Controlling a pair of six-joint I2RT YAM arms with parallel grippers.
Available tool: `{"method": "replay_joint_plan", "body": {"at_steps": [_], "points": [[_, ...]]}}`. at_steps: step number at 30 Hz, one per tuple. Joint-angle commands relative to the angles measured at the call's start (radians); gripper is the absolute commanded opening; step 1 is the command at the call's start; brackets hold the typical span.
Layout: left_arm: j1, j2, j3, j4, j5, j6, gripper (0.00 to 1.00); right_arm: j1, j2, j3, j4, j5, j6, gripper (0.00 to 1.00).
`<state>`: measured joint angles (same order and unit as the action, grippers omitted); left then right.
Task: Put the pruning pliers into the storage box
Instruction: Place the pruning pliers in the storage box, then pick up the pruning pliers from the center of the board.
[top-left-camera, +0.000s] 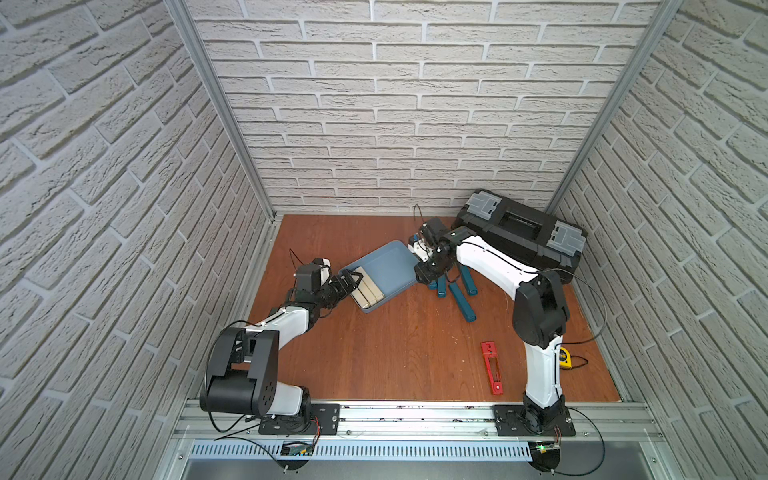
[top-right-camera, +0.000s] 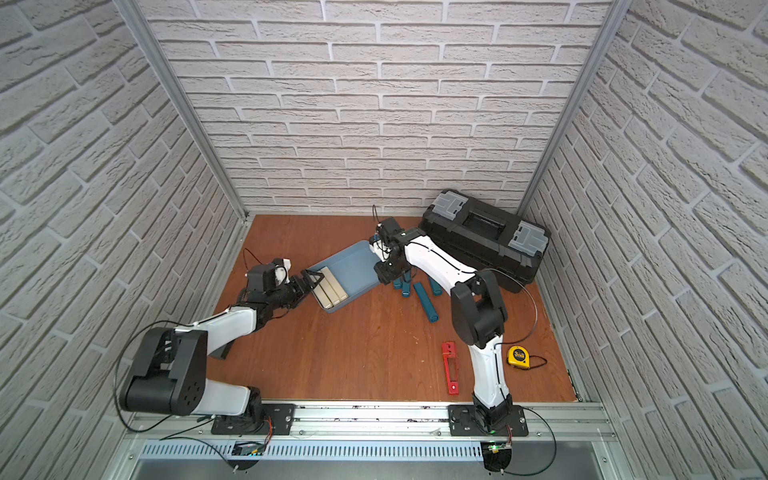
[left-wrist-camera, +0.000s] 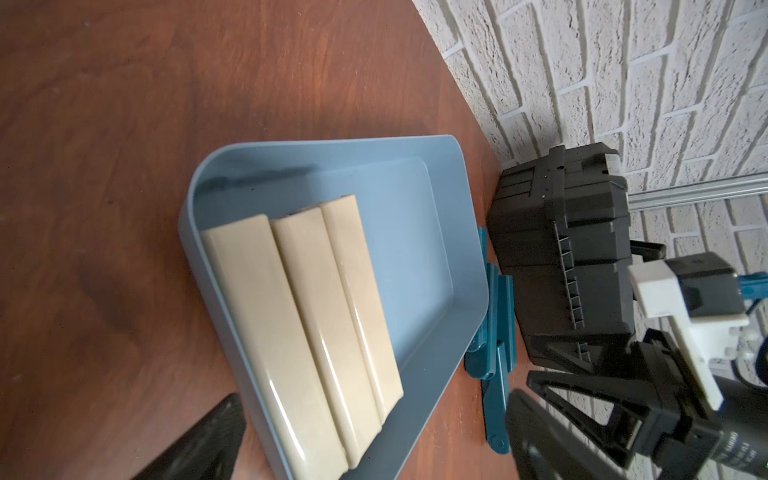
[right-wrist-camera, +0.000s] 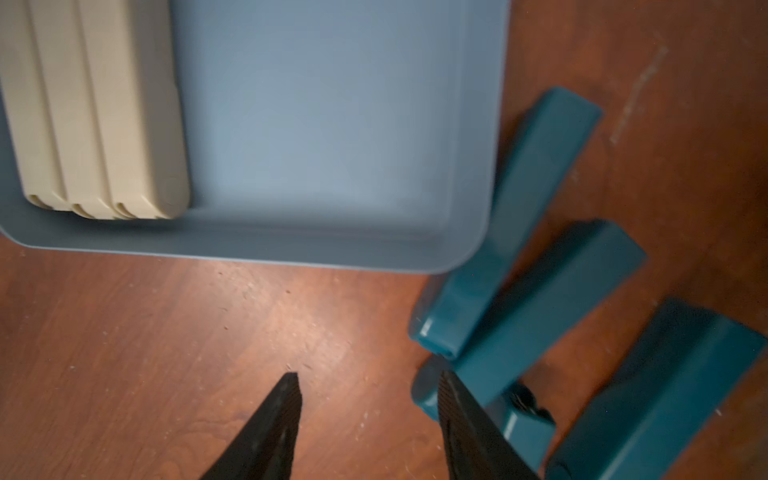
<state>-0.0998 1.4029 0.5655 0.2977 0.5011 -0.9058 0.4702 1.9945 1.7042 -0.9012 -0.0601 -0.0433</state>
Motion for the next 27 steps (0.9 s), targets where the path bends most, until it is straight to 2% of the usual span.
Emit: {"method": "replay_joint_plan", "body": {"at_steps": [1,7,16,27], "points": [[0.01,-0.036,-0.009,-0.037,0.01,0.05,0.98,-0.024,-0.091,-0.085,0.043,0.034,0.022,0.56],[0.013,-0.041,-0.015,-0.029,0.013,0.044,0.98,-0.033,-0.086,-0.139,0.097,0.027,0.052,0.56],[0.015,-0.071,-0.018,-0.06,-0.01,0.044,0.98,-0.033,0.049,-0.019,0.094,0.001,0.046,0.55],[0.026,-0.046,-0.011,-0.032,-0.013,0.025,0.98,-0.033,0.125,0.064,0.074,0.02,0.037,0.54]]}}
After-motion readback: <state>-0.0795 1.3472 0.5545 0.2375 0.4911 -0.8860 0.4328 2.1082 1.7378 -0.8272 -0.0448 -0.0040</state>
